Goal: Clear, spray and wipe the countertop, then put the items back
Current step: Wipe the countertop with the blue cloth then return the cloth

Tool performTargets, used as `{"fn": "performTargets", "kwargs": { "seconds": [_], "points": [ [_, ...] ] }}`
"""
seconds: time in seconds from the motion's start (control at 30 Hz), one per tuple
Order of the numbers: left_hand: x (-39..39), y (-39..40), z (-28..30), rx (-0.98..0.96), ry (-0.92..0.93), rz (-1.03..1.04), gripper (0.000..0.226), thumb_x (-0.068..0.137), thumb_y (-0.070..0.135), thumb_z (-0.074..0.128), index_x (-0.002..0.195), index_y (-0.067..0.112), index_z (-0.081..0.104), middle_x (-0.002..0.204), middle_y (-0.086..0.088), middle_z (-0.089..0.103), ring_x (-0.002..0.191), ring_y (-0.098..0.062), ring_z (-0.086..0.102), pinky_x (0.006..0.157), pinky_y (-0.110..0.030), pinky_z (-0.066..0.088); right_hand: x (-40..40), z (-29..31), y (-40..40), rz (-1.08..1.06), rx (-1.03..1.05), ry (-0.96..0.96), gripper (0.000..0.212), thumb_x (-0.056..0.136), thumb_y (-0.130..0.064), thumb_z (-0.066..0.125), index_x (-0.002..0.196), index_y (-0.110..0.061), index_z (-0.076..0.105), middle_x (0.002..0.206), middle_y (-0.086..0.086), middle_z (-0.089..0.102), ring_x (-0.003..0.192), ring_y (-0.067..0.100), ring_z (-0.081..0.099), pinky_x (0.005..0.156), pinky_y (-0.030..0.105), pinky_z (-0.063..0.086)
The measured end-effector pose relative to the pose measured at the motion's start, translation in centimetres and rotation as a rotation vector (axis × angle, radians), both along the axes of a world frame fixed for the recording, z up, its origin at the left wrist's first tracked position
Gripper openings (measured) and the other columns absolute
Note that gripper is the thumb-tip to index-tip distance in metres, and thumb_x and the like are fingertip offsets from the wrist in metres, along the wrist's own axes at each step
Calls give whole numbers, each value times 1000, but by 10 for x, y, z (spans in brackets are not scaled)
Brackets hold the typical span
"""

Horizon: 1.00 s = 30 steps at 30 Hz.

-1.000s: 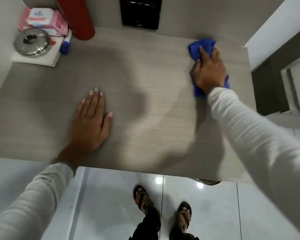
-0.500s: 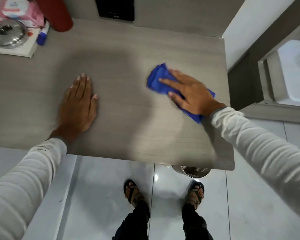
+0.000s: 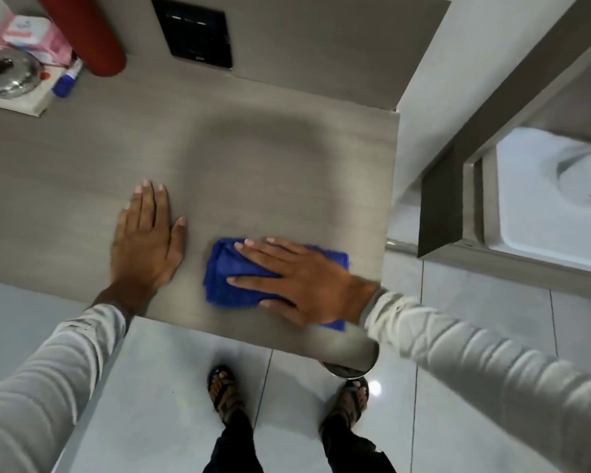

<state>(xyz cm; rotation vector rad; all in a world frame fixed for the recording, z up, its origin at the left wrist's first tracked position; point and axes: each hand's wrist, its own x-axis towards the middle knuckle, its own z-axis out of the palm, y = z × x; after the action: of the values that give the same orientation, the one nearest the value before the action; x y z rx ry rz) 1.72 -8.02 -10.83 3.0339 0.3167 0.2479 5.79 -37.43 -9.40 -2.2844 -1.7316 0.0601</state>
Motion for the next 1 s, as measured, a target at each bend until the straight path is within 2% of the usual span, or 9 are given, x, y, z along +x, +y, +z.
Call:
{"fn": "performTargets", "kwargs": {
  "seconds": [0.1,0.23,0.33,0.43,0.57,0.7,0.9,1.0],
  "points": [
    [-2,1,2,18,-15,-16,63,102,42,23,154,6,23,161,-22,23,148,-37,25,117,-51,25,74,1,-36,4,-49,-51,48,104,-37,50,150,-26,47,164,15,30,153,29,28,124,47,24],
    [0,7,6,16,-21,-26,62,102,42,24,155,9,23,163,-16,21,151,-30,21,119,-48,21,172,4,-50,-296,-74,-60,51,104,-43,41,152,-29,44,163,16,33,149,34,35,123,48,27],
    [-1,6,5,15,-20,-42,61,102,40,25,155,10,23,163,-15,21,151,-29,20,120,-46,20,216,4,-39,-499,-94,-38,53,103,-43,36,154,-28,41,161,19,34,148,38,35,123,47,24],
    [4,9,9,6,-22,-49,60,102,38,27,155,10,23,164,-14,20,151,-27,19,120,-45,19,224,6,-18,-748,-27,-23,53,100,-36,39,153,-26,43,161,20,33,149,36,34,122,43,25],
    [7,7,9,-6,-32,-65,59,102,38,27,155,11,24,163,-14,22,151,-28,21,120,-45,20,172,-1,16,-1034,-5,-30,57,97,-37,39,152,-24,44,161,22,32,148,37,35,117,45,31],
    [3,9,8,11,-69,-79,58,103,37,27,154,9,26,162,-17,24,150,-30,24,118,-46,22,89,-8,34,-889,25,-55,55,96,-37,39,149,-26,49,159,21,38,146,36,40,112,48,35],
    [3,5,13,16,-54,-69,57,103,36,27,152,7,29,160,-20,28,148,-33,28,117,-46,24,-18,2,9,-598,17,-32,53,100,-31,42,153,-26,43,164,16,31,151,32,31,117,45,28],
    [6,-1,17,-23,17,-28,59,103,38,23,151,5,30,159,-22,28,147,-34,29,117,-48,24,-61,10,-17,-497,12,48,63,92,-20,43,154,-26,41,166,13,27,153,29,27,120,43,26]
  ]
}}
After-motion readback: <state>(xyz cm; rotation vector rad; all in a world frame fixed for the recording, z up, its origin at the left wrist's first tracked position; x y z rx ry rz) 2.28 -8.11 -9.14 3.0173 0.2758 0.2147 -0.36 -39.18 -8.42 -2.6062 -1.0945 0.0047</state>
